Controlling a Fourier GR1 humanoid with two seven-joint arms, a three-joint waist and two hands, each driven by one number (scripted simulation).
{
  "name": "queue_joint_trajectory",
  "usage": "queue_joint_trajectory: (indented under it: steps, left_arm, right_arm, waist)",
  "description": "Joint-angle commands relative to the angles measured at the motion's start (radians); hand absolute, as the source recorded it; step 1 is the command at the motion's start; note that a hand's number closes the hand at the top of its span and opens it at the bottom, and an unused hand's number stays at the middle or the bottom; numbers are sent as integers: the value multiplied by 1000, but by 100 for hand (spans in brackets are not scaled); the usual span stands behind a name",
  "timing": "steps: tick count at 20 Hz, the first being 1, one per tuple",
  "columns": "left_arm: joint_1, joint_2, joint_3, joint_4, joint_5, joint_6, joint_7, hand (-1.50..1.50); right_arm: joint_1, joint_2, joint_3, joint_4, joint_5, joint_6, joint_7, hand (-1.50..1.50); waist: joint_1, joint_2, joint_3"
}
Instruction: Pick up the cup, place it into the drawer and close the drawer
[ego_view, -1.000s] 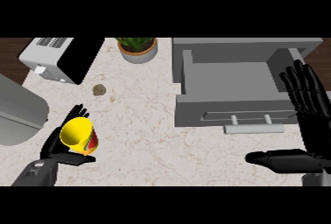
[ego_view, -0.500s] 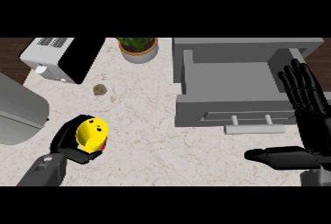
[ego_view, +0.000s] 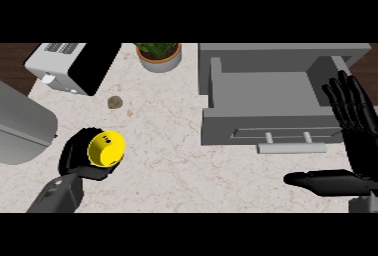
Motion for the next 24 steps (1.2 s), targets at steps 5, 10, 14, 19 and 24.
queue_joint_trajectory:
  steps: [5,10,14,19,24]
  left_arm:
    - [-54,-45,77,-14,65,58,-172,150]
    - [-94,-58,41,-138,73,57,-87,150]
    - [-143,-65,10,-253,86,82,26,150]
    - [-169,-163,-82,-479,44,280,188,150]
    - [-281,-177,-122,-603,57,344,396,150]
  right_arm:
    - [-27,-15,-16,8,-12,6,36,-150]
    - [34,20,21,-16,39,-16,9,-150]
    - [26,-11,-37,-33,-28,13,24,-150]
    - [3,-26,-69,27,-27,15,-9,-150]
    - [34,-31,-58,-4,-37,39,14,-150]
  waist:
    - [2,-2,2]
    - [14,-9,4]
    - [20,-12,5]
    - [27,-15,5]
    - [18,-13,5]
